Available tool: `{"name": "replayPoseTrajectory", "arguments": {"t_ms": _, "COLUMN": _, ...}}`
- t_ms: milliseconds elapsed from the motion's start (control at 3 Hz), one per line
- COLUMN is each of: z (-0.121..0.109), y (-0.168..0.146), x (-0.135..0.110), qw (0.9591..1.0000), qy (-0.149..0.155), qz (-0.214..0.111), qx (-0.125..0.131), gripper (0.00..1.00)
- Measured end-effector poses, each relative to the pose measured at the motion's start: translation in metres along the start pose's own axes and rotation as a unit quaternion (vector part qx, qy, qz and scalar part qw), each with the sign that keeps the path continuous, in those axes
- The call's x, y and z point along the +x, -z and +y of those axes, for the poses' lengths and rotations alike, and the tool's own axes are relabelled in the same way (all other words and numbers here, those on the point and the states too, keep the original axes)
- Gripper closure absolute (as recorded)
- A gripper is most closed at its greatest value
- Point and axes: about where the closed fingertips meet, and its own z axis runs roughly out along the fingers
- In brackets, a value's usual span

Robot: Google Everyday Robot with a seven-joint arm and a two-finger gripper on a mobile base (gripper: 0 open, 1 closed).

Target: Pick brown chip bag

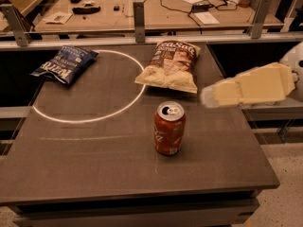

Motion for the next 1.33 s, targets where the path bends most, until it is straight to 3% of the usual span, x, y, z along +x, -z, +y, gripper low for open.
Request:
{"name": "replayPoseTrajectory", "arguments": {"t_ms": 333, "z": 0.112, "y": 0.021, "x": -0.005, "qw": 0.9964, "qy": 0.074, "qz": 0.028, "qx": -0.029, "gripper": 0.00}}
{"name": "replayPoseTrajectory", "arguments": {"t_ms": 667, "z": 0.112, "y": 0.021, "x": -0.005, "qw": 0.9964, "qy": 0.074, "qz": 0.028, "qx": -0.029, "gripper": 0.00}}
{"name": "replayPoseTrajectory", "arguments": {"t_ms": 1000, "z": 0.108, "y": 0.011, "x": -0.012, "qw": 0.9981, "qy": 0.050, "qz": 0.024, "qx": -0.026, "gripper": 0.00}}
{"name": "replayPoseTrajectory", "arguments": {"t_ms": 1333, "z": 0.071, "y": -0.015, "x": -0.031, "qw": 1.0000, "qy": 0.001, "qz": 0.008, "qx": -0.001, "gripper": 0.00}}
